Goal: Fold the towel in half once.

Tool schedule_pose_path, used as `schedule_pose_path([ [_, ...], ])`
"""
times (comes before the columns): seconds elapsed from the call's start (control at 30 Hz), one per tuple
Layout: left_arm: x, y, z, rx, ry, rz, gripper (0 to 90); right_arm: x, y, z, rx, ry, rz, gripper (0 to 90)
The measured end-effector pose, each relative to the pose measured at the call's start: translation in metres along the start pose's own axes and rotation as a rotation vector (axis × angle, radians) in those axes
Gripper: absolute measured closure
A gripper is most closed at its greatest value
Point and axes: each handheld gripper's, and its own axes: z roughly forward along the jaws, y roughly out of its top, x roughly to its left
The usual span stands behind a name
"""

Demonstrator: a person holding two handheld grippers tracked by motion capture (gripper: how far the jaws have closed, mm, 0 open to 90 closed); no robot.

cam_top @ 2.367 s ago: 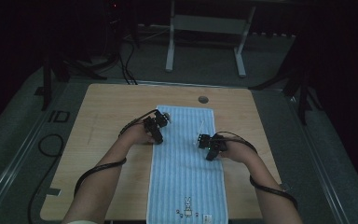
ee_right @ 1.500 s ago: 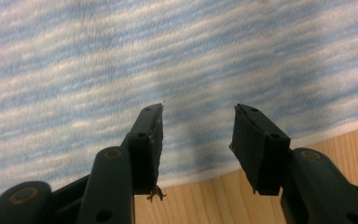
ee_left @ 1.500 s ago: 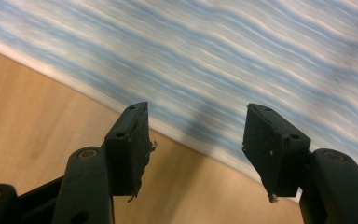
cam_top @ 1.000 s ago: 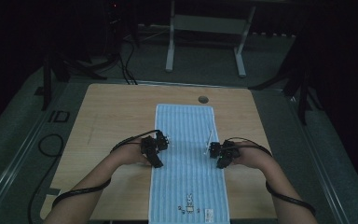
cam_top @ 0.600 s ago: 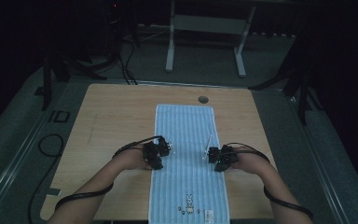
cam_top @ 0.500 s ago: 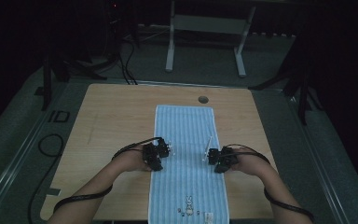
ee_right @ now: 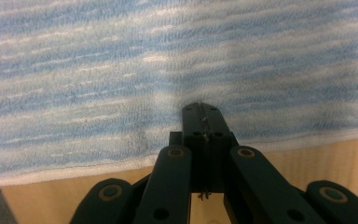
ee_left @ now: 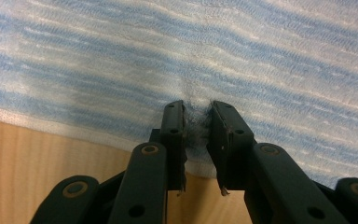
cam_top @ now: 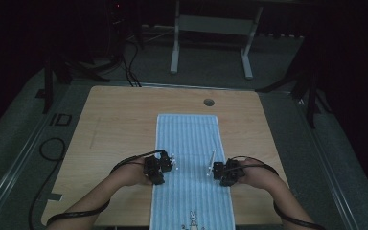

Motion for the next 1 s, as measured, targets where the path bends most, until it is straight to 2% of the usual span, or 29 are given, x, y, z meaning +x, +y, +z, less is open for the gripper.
schedule_pose_path([
  [0.03, -0.002, -0.001, 0.0, -0.003, -0.002, -0.007, 75.2, 0.003, 0.0, 0.0, 0.004, -0.002, 0.001, 90.0],
  [0.47, -0.029, -0.009, -0.001, -0.011, -0.028, 0.031, 73.3, 0.033, -0.004, 0.0, 0.006, 0.043, -0.038, 90.0],
  [0.57, -0.036, -0.01, -0.001, -0.01, -0.051, 0.043, 73.3, 0.039, -0.004, 0.0, 0.005, 0.062, -0.05, 90.0],
  [0.7, -0.047, -0.01, -0.002, -0.005, -0.061, 0.064, 72.3, 0.047, -0.003, 0.001, 0.008, 0.078, -0.062, 90.0],
  [0.9, -0.056, -0.012, -0.002, -0.011, -0.08, 0.078, 72.3, 0.061, 0.001, 0.001, 0.02, 0.096, -0.101, 90.0],
  [1.0, -0.061, -0.013, -0.002, -0.001, -0.103, 0.087, 72.3, 0.066, 0.002, 0.001, 0.038, 0.113, -0.117, 90.0],
])
